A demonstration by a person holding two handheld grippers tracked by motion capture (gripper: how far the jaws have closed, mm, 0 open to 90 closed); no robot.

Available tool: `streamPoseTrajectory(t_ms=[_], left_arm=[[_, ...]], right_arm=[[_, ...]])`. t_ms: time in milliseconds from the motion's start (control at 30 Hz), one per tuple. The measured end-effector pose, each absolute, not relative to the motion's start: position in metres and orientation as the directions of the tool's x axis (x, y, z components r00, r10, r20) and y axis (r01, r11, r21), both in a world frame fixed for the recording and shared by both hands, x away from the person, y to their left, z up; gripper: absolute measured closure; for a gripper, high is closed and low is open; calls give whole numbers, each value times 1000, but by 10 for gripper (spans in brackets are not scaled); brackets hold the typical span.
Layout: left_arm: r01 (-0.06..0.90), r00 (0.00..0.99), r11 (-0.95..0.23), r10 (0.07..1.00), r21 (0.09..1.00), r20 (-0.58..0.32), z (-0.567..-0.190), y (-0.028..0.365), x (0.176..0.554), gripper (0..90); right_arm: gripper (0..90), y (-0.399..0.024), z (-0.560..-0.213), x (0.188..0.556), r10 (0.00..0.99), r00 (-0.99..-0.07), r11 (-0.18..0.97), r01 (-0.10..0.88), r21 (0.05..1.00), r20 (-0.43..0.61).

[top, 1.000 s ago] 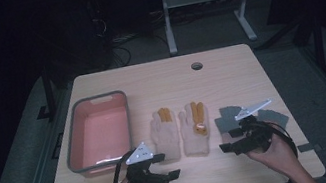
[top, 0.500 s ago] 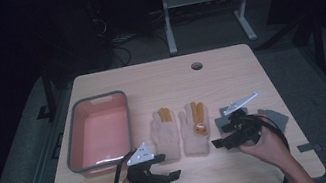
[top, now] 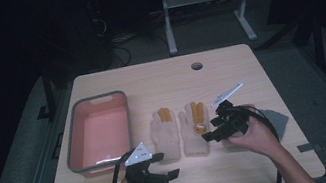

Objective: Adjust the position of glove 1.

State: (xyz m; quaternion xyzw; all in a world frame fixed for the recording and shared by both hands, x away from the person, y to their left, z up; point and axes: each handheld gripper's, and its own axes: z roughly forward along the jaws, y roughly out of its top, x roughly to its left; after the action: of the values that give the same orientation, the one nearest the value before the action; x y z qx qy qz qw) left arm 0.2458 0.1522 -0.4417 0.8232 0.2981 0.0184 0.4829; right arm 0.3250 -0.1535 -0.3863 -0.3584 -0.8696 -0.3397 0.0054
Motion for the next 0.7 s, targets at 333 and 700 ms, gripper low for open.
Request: streamPoseTrajectory(t_ms=[333,700], left_arm=[[475,823,-361,506,803,-259,-442,151,244,192],[472,826,-371,503,800,-254,-442,151,244,192]], right_arm=[[316,-134,-385,346,614,-751,542,624,563,240],[356,-121,-403,365,624,-744,566,641,519,239]])
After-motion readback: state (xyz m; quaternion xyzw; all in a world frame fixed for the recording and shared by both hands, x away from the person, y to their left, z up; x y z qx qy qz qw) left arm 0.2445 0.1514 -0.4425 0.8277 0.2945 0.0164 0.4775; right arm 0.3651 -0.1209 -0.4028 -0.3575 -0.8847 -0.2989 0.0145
